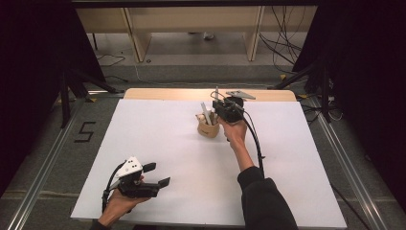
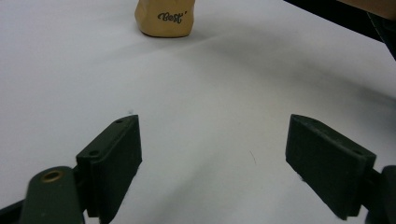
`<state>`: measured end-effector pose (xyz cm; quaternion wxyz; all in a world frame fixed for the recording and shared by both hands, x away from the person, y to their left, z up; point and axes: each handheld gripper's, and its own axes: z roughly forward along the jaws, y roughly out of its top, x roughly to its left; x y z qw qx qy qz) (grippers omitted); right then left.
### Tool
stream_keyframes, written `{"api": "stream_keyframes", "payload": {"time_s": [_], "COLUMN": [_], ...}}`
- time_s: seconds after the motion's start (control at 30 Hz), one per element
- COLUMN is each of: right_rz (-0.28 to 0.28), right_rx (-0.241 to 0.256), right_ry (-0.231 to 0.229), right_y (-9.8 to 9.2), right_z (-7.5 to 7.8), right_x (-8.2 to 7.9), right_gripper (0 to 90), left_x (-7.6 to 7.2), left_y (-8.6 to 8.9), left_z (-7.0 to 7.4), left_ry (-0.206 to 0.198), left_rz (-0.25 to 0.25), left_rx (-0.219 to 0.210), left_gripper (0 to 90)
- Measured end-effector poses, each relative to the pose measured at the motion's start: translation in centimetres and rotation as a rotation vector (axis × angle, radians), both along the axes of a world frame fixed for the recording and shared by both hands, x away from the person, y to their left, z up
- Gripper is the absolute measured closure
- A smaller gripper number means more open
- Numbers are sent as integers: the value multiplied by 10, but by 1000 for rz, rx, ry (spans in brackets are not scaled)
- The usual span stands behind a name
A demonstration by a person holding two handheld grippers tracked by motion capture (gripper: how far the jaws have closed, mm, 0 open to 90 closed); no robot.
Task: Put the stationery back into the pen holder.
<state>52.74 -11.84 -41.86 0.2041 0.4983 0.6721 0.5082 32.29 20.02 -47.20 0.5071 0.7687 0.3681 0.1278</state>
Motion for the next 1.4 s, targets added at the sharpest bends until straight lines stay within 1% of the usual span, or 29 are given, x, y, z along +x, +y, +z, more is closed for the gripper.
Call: {"api": "stream_keyframes", "payload": {"time_s": [0.17,0.27,0.6,0.67,0.73,0.8,0.87,0.9,0.97,1.03,1.13,1.27,1.37,1.4], "right_rz": [2,0,0,2,4,8,15,16,23,28,42,60,78,83], "right_rx": [-9,-16,-13,-13,-7,-10,0,13,28,29,37,17,-10,-8], "right_ry": [-2,4,25,30,33,28,28,29,24,11,4,3,-3,2], "right_y": [3,3,2,1,0,-1,-3,-4,-6,-8,-10,-12,-15,-16], "right_z": [-2,-5,-12,-13,-13,-12,-10,-8,-5,-1,4,9,11,11], "right_x": [0,0,-1,-1,-2,-2,-3,-4,-6,-9,-13,-20,-27,-29], "right_gripper": [793,791,785,767,728,676,618,585,578,562,544,502,479,472], "left_x": [0,0,1,1,1,1,1,1,1,1,1,2,2,2], "left_y": [0,0,0,-1,-1,0,0,0,0,0,0,1,2,3], "left_z": [-1,-1,-2,-2,-2,-2,-2,-2,-2,-2,-2,-1,-2,-2], "left_ry": [3,4,8,9,9,9,9,9,9,10,9,10,12,12], "left_rz": [-4,-4,-5,-6,-6,-5,-5,-5,-3,1,3,7,12,12], "left_rx": [3,4,10,12,11,11,11,12,10,7,2,-6,-17,-18], "left_gripper": [179,180,180,179,179,179,180,180,179,179,179,179,179,179]}}
